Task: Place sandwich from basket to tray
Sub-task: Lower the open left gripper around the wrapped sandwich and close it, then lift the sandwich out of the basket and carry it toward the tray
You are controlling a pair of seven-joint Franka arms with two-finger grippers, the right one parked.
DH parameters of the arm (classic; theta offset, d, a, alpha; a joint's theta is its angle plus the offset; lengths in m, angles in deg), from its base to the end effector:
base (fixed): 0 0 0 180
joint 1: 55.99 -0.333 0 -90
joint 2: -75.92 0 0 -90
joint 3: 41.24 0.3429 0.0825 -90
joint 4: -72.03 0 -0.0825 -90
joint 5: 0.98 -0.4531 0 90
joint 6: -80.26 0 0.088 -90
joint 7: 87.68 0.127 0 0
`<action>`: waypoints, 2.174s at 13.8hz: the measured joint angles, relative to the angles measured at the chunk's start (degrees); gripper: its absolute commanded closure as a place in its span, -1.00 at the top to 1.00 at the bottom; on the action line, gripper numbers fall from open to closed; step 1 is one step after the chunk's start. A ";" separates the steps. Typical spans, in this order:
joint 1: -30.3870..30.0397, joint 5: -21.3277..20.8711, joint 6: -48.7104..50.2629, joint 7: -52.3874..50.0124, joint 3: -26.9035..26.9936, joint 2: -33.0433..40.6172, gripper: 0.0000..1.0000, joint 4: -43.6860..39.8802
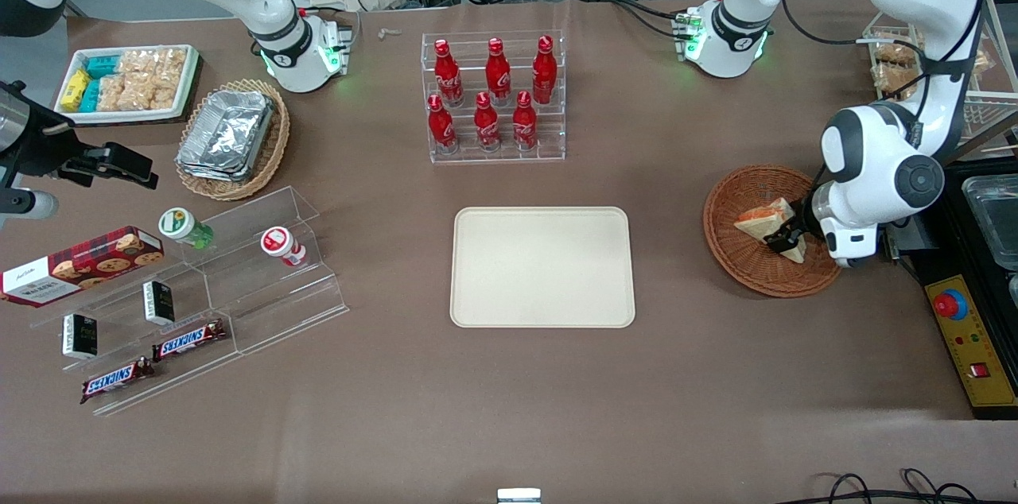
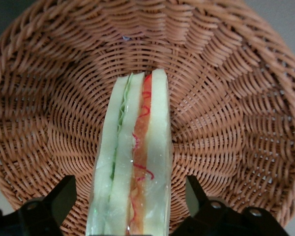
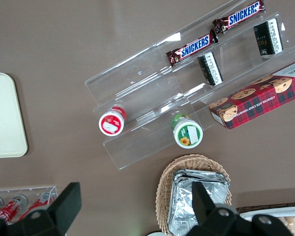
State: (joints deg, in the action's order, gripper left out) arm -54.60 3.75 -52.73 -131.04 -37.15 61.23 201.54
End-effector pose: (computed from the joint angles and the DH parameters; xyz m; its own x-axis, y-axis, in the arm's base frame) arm 0.5600 0.0251 0.1832 0.6327 0.7573 -0.1619 0.7508 -0.6511 -0.1113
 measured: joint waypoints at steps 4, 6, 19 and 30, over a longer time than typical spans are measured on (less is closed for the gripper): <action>0.06 0.00 -0.13 0.00 -0.07 -0.58 -1.00 -0.02; 0.08 0.02 -0.17 0.00 -0.15 -0.59 -1.00 -0.11; 0.55 -0.02 25.56 10.90 -1.90 15.56 -1.00 -9.42; 1.77 -2.42 27.98 29.00 -18.71 16.90 -1.00 -14.46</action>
State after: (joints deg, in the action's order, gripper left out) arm -52.82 1.32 -24.76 -102.04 -55.86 78.13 187.08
